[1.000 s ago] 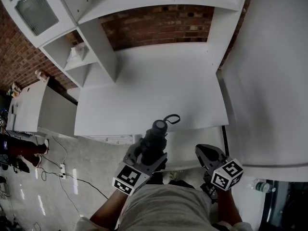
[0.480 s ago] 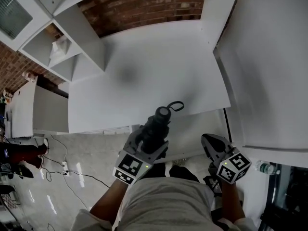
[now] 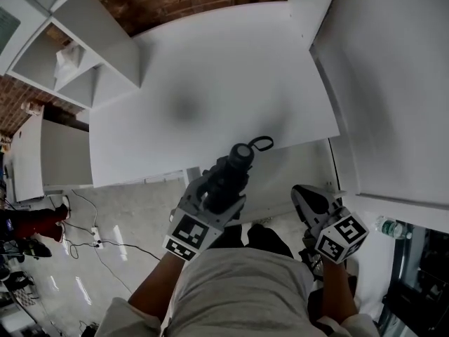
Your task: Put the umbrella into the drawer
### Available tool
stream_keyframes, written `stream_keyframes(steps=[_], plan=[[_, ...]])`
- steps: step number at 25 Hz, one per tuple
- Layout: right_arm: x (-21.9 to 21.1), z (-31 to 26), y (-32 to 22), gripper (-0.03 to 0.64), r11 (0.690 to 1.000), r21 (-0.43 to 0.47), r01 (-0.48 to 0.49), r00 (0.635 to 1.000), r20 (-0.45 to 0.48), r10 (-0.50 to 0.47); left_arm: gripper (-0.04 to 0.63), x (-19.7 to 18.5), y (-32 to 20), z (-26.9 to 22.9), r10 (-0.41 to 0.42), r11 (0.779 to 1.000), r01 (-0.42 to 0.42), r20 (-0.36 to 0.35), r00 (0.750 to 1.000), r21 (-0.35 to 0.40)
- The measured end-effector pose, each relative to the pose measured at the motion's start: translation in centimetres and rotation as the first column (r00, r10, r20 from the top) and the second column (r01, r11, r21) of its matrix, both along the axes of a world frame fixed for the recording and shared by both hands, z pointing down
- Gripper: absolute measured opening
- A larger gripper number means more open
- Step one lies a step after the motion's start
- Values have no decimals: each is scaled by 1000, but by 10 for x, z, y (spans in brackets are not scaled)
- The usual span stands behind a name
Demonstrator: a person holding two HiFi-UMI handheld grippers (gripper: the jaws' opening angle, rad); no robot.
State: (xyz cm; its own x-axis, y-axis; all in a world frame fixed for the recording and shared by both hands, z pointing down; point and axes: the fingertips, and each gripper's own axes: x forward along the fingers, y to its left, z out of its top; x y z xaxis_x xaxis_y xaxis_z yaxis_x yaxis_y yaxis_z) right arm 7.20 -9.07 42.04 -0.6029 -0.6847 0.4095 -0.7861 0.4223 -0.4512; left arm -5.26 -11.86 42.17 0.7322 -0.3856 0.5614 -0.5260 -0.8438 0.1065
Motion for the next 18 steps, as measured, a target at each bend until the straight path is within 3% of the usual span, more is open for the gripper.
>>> stream_keyframes(steps=[18], plan=[[0, 34, 14, 28, 996, -75, -44, 999, 6, 45, 288, 8, 4, 42, 131, 991, -132, 111, 985, -1]])
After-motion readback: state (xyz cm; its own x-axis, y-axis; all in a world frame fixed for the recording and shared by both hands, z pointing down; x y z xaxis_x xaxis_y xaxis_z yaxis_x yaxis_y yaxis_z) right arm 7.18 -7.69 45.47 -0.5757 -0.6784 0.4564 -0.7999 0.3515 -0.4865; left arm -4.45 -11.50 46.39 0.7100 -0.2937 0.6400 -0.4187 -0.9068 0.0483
